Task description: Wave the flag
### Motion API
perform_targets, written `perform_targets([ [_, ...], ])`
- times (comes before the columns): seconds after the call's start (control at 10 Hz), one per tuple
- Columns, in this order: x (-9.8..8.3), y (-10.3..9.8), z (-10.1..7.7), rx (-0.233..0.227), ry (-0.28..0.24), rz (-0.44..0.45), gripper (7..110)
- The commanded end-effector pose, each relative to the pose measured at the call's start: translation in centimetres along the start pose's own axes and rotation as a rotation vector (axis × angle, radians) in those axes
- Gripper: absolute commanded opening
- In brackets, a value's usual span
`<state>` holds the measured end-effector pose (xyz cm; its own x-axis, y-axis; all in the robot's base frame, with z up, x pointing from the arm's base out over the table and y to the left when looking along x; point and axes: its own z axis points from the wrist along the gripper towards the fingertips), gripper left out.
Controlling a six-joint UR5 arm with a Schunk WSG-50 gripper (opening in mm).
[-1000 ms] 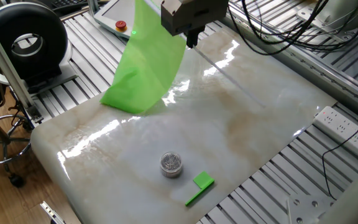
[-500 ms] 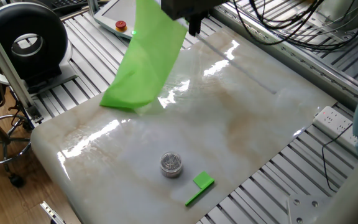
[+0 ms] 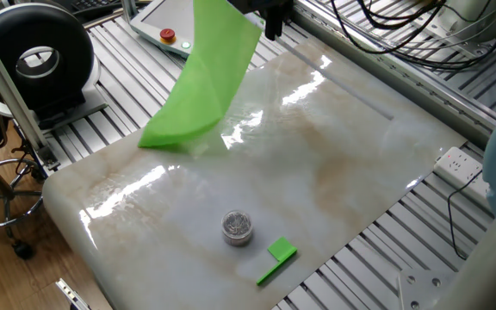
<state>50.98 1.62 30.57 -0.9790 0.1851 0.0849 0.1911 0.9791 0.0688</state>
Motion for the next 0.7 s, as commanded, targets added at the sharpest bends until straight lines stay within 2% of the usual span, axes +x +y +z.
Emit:
perform_targets([
  [0.0,0.7,1.6,-0.7,-0.030,0.011,0.035,7],
  [0.2,1.0,2.1,-0.9,-0.034,0.017,0.057,7],
  [0.4,0.5,0.3,-0.8,0.035,0.004,0.017,7],
  [0.5,0.0,-1.2,-0.8,0.093,-0.011,-0.034,7],
  [0.6,-1.1,-3.2,-1.0,0.164,-0.049,-0.113,7],
])
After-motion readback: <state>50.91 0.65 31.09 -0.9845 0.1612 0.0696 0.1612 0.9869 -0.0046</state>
